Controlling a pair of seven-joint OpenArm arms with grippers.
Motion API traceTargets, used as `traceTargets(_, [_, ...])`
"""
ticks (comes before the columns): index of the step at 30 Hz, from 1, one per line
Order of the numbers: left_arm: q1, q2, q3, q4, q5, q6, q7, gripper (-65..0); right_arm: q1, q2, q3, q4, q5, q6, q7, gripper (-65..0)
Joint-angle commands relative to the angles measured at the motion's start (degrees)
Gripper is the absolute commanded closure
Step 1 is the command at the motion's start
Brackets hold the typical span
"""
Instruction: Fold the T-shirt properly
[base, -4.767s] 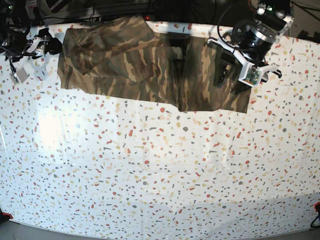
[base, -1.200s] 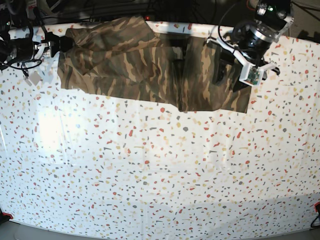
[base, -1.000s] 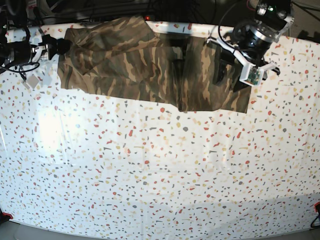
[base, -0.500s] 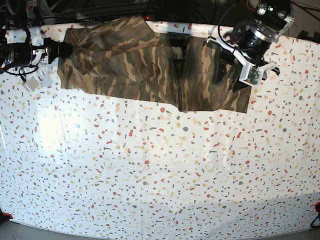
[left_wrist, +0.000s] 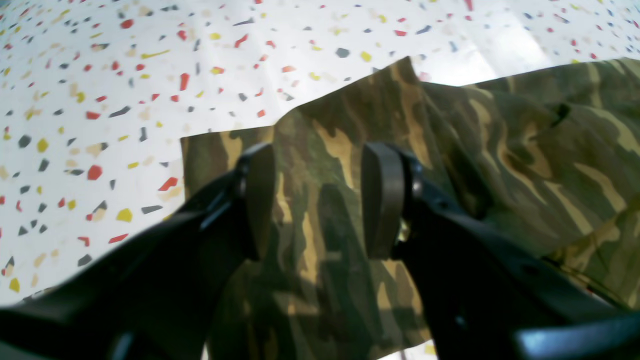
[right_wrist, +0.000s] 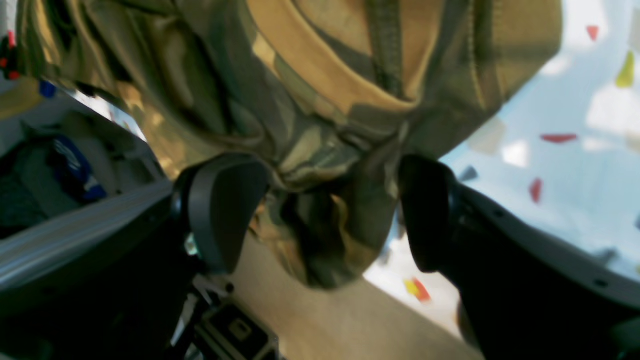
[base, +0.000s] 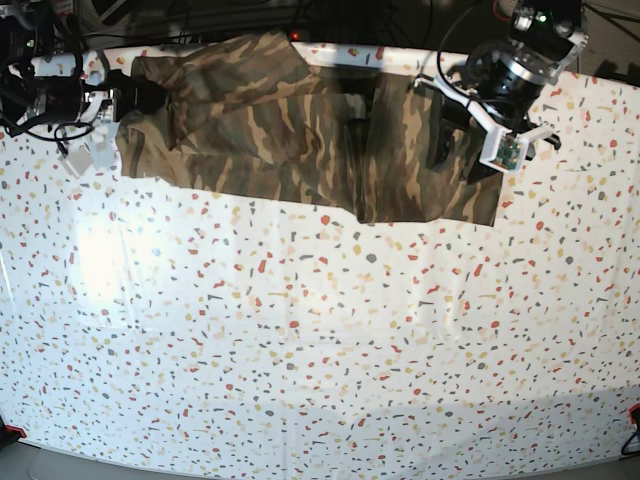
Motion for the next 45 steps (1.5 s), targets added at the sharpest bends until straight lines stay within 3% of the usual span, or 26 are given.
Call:
traceTargets(1, [0.0, -0.2, -0.1, 1.0, -0.4, 0.0, -1.5, -27.3, 0.0, -0.3, -0.2, 0.3, -1.0, 0.2, -0.1, -46.2])
traceTargets(5, [0.0, -0.2, -0.1, 1.0, -0.4, 0.0, -1.5, -27.3, 0.0, -2.0, -0.2, 0.3, -1.0, 0.2, -0.1, -45.7])
traceTargets(8, [0.0, -0.2, -0.1, 1.0, -0.4, 0.0, -1.5, -27.3, 0.0, -2.3, -0.2, 0.3, -1.0, 0.2, -0.1, -39.6])
traceTargets(12, [0.0, -0.2, -0.1, 1.0, -0.4, 0.0, -1.5, -27.3, 0.0, -2.3, -0.2, 0.3, -1.0, 0.2, 0.1, -26.1])
traceTargets(17, [0.0, -0.2, -0.1, 1.0, -0.4, 0.0, -1.5, -27.3, 0.0, -2.3, -0.2, 0.3, -1.0, 0.2, 3.4, -1.0])
traceTargets(24, [0.0, -0.2, -0.1, 1.0, -0.4, 0.0, -1.5, -27.3, 0.0, 0.4, 1.1, 0.3, -0.9, 0.2, 5.9, 0.0])
traceTargets(29, [0.0, -0.2, -0.1, 1.0, -0.2, 0.0, -1.5, -27.3, 0.0, 3.7, 6.0, 0.3, 5.8, 0.2, 5.4, 0.0])
traceTargets(34, [0.0, -0.2, -0.1, 0.7, 6.1, 0.1, -1.5, -27.3, 0.2, 4.8, 11.6, 0.3, 11.1, 0.2, 2.1, 0.0])
traceTargets(40, [-0.1, -0.2, -0.1, -5.1, 12.3, 2.9, -1.9, -27.3, 0.2, 4.7, 13.8, 0.3, 14.4, 0.2, -2.3, 0.0])
traceTargets(43, [-0.2, -0.2, -0.2, -9.5, 17.8, 7.9, -3.8, -27.3, 0.2, 4.4, 13.8, 0.5, 14.4, 0.2, -2.3, 0.0])
traceTargets(45, [-0.4, -0.2, -1.1, -12.4, 19.2, 8.8, -5.9, -27.3, 0.2, 4.4, 13.8, 1.0, 14.4, 0.2, -2.3, 0.0])
